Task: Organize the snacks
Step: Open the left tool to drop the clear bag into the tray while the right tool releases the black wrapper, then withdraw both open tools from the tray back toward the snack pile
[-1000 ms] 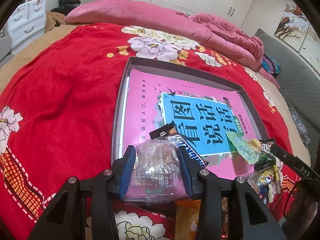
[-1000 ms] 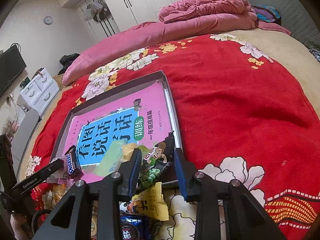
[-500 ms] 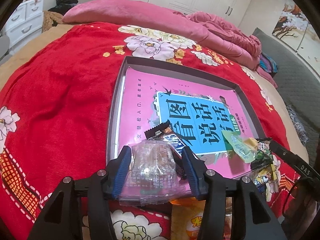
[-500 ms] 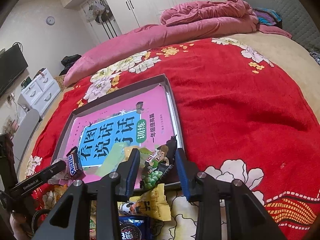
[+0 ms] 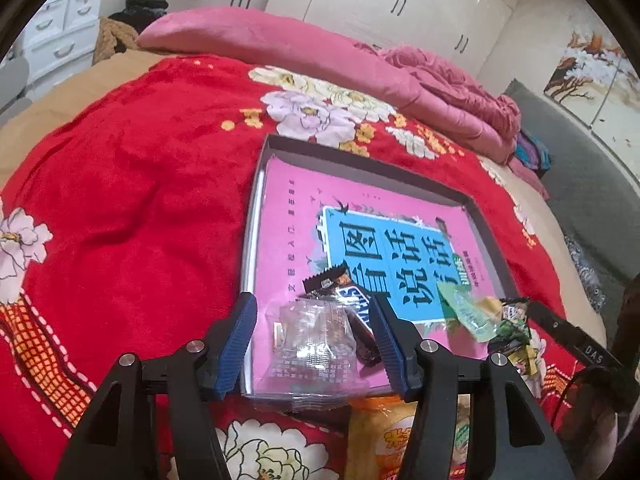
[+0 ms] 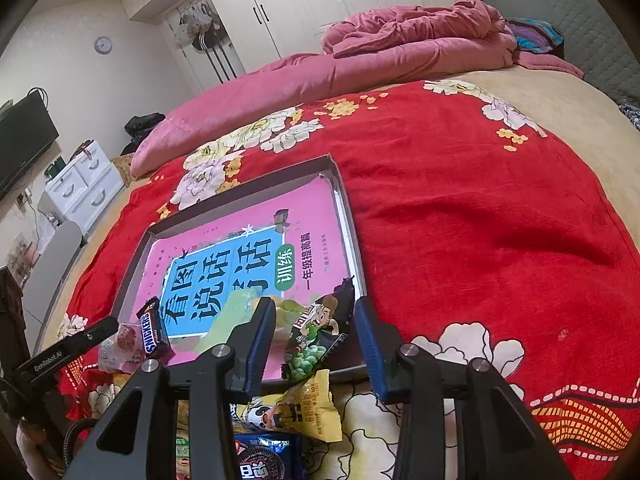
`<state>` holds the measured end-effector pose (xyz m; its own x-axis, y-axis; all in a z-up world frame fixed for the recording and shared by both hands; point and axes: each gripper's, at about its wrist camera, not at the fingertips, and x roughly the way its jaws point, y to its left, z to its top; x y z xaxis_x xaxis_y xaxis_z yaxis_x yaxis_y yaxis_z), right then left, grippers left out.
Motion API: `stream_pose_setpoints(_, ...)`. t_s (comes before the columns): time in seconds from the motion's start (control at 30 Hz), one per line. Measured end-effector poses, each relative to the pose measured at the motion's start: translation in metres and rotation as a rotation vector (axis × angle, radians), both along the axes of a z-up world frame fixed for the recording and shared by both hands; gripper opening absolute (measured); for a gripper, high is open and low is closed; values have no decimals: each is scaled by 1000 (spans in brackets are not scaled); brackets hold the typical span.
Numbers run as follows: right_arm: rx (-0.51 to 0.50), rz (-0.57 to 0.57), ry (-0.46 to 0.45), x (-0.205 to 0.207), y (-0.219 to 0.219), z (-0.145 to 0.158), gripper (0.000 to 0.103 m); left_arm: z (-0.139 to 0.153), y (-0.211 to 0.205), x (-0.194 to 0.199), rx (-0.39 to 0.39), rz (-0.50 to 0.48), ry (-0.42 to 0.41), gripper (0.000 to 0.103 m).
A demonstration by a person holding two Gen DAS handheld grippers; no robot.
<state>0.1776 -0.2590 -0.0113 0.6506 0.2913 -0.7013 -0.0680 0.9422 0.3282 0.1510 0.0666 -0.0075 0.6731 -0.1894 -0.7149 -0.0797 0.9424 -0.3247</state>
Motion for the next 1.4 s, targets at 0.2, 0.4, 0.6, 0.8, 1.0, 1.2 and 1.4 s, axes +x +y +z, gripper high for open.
stream_pose_setpoints(0.2,1,3,-3,-1,-2,1,41,10,9,-13,9,23,-29,60)
stream_pose_setpoints(0.4,9,-5,-7,-2,-6,2,41,13,11,-29,74,20,-12,60)
stream_pose_setpoints(0.6,20,-11,-16,-5,-10,5,42,8,1,-30,150,-6,20,60)
stream_pose_setpoints(0.8,20,-16,-20,-7,-12,6,44,2,-10,-25,184,-25,38,60)
stream_pose_setpoints(1.0,23,-19,-21,-8,-13,6,45,0,-14,-21,187,-22,33,60)
stream_pose_setpoints(1.2,18,-13,-24,-8,-11,6,45,-6,-12,-11,208,1,56,61)
stream_pose_setpoints(1.4,18,-10,-26,-8,-11,6,45,-9,-11,-5,177,3,64,61)
